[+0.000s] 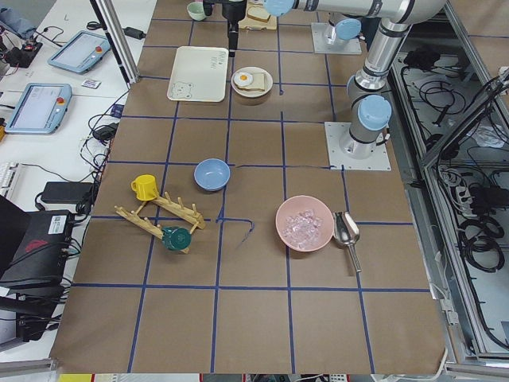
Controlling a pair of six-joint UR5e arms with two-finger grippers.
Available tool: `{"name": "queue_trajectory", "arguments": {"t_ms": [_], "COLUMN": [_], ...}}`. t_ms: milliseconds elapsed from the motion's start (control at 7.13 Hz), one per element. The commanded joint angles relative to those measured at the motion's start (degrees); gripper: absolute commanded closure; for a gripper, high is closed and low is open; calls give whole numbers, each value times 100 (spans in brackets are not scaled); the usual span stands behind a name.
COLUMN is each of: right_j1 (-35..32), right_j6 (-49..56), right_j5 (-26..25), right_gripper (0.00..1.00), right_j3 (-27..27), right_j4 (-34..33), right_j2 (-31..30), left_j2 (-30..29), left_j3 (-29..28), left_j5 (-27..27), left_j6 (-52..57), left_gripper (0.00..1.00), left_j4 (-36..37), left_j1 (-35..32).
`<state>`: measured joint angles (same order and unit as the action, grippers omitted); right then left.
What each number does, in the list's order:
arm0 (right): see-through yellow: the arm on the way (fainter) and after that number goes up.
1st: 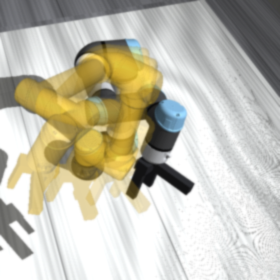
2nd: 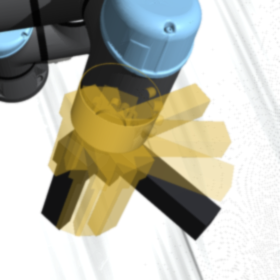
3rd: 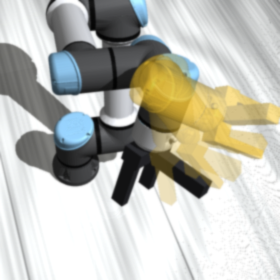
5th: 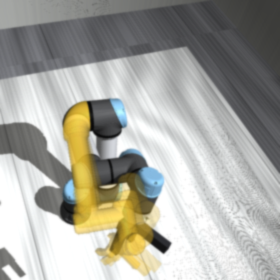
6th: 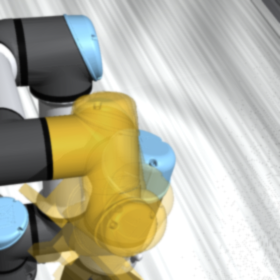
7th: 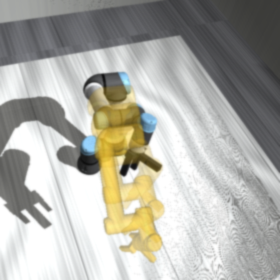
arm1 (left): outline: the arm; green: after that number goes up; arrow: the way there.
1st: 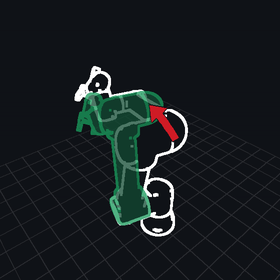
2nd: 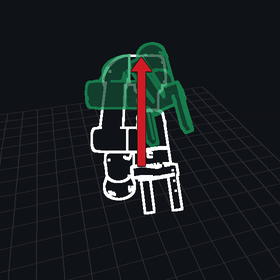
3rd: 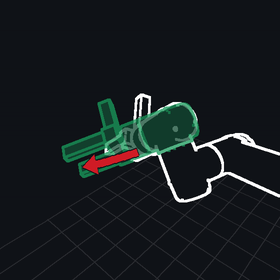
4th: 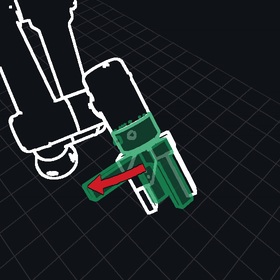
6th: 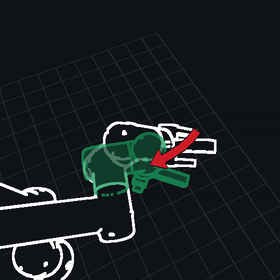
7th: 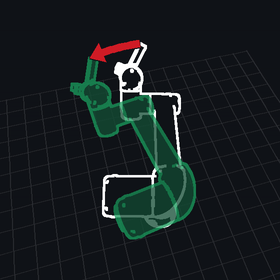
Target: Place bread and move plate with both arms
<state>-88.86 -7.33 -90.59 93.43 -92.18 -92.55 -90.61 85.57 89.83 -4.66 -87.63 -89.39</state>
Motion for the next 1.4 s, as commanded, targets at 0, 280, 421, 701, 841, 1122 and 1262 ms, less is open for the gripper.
{"name": "queue_trajectory", "arguments": {"t_ms": [0,280,421,701,841,1122,1262], "right_j1": [0,0,9,70,149,953,1350], "right_j6": [4,-14,-14,12,30,39,230], "right_j5": [-20,-29,-29,-73,-64,-12,6], "right_gripper": [0,0,0,0,0,0,0], "right_j3": [0,0,0,0,0,17,35], "right_j4": [-2,7,-2,329,280,175,122], "right_j2": [0,9,35,53,61,297,421], "left_j2": [0,0,0,0,0,0,0], "left_j3": [3,3,3,3,-5,-5,-5], "left_j5": [0,9,9,0,0,0,17], "left_j6": [0,0,0,0,0,0,0], "left_gripper": [0,0,0,0,0,0,0], "left_j4": [0,0,0,0,0,0,0], "left_j1": [0,0,0,0,0,0,0]}}
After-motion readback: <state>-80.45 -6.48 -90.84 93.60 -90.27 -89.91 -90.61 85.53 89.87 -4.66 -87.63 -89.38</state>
